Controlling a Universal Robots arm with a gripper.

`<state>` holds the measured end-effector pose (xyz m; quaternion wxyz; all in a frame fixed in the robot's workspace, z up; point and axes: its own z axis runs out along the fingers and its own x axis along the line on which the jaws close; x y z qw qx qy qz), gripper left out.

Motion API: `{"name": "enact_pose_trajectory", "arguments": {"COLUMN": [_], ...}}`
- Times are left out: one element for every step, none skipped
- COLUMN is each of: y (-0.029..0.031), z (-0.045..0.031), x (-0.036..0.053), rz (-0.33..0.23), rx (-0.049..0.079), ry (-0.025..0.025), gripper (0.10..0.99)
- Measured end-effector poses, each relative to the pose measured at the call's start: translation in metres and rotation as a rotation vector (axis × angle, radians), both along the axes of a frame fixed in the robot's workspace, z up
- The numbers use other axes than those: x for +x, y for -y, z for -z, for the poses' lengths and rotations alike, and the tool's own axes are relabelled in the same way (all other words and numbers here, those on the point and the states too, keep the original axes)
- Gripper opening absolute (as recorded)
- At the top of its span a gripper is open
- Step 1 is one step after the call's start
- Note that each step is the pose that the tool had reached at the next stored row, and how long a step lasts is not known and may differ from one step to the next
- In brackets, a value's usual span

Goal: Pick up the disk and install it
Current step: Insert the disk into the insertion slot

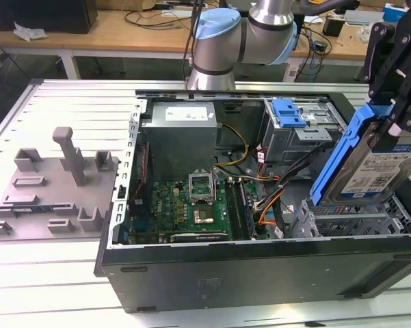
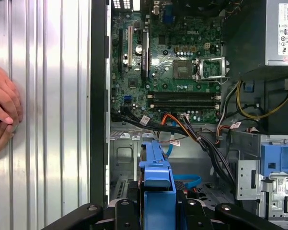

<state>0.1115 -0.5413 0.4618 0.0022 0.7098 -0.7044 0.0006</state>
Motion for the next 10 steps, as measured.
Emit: {"name": "enact_pose_trajectory", "arguments": {"y": [0.0001,0.0004,0.0006,0.0007,0.0010,0.0013,0.0017,0.0020,0.0021,0.0021], "z": [0.0009,0.0018,0.0025,0.0029,0.0039,0.0045,0.0051,0.0057,0.0063,0.0075], "x": [0.0000,0.0000,0.0000,0.0000,0.0001,0.0001,0.0003,0.0003,0.0004,0.0005], "rz": [0.000,0.000,0.000,0.000,0.000,0.000,0.000,0.000,0.000,0.000], "rx": [0.000,0.000,0.000,0.000,0.000,0.000,0.000,0.000,0.000,0.000], "ry": [0.0000,0.0000,0.0000,0.0000,0.0000,0.0000,0.0000,0.0000,0.0000,0.0000], "gripper": [0.365,0.365,0.365,0.365,0.365,0.365,0.365,0.365,0.365,0.365]}}
